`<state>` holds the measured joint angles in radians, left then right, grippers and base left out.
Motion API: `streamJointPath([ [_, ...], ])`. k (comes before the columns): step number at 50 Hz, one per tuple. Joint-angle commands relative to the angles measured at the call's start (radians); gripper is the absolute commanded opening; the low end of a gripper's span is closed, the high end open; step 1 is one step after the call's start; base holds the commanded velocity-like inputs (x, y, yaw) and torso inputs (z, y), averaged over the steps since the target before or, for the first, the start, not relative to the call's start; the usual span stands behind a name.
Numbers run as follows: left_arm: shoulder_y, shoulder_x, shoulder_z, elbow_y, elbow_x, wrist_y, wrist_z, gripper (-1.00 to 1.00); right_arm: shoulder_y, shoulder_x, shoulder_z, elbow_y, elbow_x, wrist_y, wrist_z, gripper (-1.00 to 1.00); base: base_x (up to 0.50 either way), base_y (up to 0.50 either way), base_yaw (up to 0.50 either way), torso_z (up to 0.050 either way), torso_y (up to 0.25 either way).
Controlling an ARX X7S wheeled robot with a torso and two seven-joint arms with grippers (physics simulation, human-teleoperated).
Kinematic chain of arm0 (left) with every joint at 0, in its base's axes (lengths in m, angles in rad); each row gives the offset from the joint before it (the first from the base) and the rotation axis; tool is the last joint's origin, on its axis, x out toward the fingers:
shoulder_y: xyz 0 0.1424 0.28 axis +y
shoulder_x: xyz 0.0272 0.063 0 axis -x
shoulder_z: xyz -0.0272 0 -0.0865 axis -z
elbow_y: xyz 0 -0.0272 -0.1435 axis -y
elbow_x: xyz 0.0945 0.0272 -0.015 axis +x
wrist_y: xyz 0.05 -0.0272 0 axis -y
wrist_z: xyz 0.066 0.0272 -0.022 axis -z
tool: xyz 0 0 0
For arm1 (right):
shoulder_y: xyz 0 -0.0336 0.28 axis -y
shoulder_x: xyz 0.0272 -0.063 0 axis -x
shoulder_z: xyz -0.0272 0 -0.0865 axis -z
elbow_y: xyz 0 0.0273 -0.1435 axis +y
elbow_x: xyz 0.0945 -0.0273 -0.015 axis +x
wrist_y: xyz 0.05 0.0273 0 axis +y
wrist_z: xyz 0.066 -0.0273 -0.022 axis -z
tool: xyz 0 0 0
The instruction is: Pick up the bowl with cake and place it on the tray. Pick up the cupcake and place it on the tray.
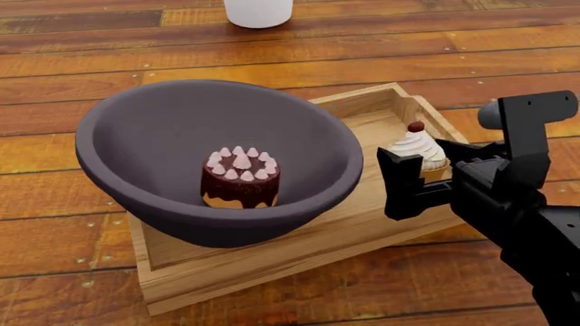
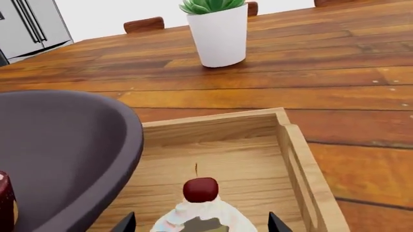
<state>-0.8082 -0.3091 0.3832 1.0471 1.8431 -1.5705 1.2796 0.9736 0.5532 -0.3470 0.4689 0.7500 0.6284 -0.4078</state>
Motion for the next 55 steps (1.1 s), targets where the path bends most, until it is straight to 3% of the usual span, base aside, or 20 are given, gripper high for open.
streamJointPath([
  [1, 0.001, 0.001, 0.004, 0.000, 0.019, 0.000, 0.016, 1.00, -0.007, 0.001, 0.000, 0.009, -0.024, -0.019, -0.007, 1.00, 0.00, 0.00, 0.00, 0.000, 0.000],
  [22, 0.000, -0.001, -0.009, 0.000, 0.028, 0.000, 0.035, 1.00, -0.013, 0.058, 0.039, -0.149, 0.029, 0.059, 0.062, 1.00, 0.00, 0.00, 0.00, 0.000, 0.000],
  [34, -0.003, 0.006, 0.004, 0.000, 0.039, 0.000, 0.040, 1.00, -0.072, 0.182, 0.201, -0.628, 0.234, 0.247, 0.321, 1.00, 0.00, 0.00, 0.00, 0.000, 0.000],
  [40, -0.026, 0.005, -0.003, 0.000, 0.132, 0.000, 0.148, 1.00, -0.103, 0.223, 0.285, -0.773, 0.311, 0.268, 0.397, 1.00, 0.00, 0.00, 0.00, 0.000, 0.000],
  [44, -0.026, 0.004, -0.003, 0.000, 0.136, 0.000, 0.152, 1.00, -0.104, 0.224, 0.285, -0.773, 0.312, 0.268, 0.397, 1.00, 0.00, 0.00, 0.00, 0.000, 0.000],
  [46, -0.068, 0.007, -0.009, 0.000, 0.251, 0.000, 0.291, 1.00, -0.137, 0.266, 0.375, -0.889, 0.385, 0.280, 0.470, 1.00, 0.00, 0.00, 0.00, 0.000, 0.000],
  [55, -0.161, 0.047, 0.036, 0.000, 0.266, 0.000, 0.291, 1.00, -0.159, 0.343, 0.524, -1.063, 0.544, 0.314, 0.601, 1.00, 0.00, 0.00, 0.00, 0.000, 0.000],
])
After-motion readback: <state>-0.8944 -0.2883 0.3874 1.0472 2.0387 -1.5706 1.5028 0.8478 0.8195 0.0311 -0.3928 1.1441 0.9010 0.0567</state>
